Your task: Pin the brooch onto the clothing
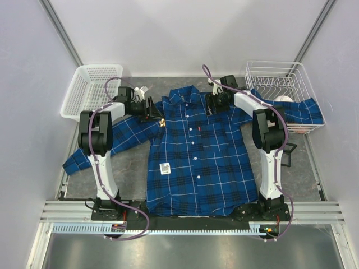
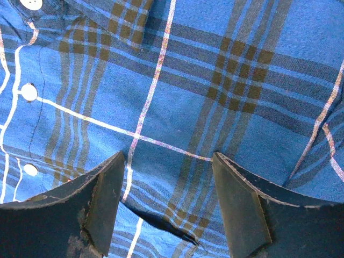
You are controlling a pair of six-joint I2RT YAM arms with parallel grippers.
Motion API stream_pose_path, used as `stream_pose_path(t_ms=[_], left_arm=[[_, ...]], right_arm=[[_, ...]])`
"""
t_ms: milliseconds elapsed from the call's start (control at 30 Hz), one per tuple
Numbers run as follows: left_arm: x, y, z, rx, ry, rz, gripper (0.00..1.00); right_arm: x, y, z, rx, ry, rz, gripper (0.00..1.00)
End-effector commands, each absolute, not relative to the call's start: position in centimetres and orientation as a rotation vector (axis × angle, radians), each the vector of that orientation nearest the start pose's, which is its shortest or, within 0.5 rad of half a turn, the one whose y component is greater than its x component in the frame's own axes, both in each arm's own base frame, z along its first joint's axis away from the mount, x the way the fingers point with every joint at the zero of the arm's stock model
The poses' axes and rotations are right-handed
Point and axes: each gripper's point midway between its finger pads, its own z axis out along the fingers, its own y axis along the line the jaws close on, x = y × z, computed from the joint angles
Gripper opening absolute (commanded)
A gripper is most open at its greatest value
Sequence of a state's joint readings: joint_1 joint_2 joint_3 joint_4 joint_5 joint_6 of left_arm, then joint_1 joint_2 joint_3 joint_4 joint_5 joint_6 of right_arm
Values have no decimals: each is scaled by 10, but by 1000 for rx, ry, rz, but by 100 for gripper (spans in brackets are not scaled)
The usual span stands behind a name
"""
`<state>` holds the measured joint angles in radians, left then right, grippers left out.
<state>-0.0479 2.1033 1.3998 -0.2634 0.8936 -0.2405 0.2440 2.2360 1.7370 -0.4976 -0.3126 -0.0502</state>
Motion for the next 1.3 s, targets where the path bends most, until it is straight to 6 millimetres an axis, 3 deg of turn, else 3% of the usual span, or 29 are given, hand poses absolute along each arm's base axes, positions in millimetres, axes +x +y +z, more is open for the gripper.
stream_pose_path(t_ms=[0,267,633,800,1100,1267], left_arm=[[446,-167,54,123,2394,-1268,68],[436,-178,44,149,2410,-1314,64],[435,-186,53,176,2376,-1363,52],[432,-190,69,186,2349,-1392,48],[418,-219,87,269,2299,-1454,46],[424,-232,101,290,2242,-1467,46]], right_arm=[[493,167,18,-500,2554,422,75],[495,166,16,-488,2557,415,75],[495,167,17,-478,2559,418,75],[495,168,18,-480,2556,418,75],[495,166,18,-473,2559,420,75],[493,168,20,-475,2557,424,75]])
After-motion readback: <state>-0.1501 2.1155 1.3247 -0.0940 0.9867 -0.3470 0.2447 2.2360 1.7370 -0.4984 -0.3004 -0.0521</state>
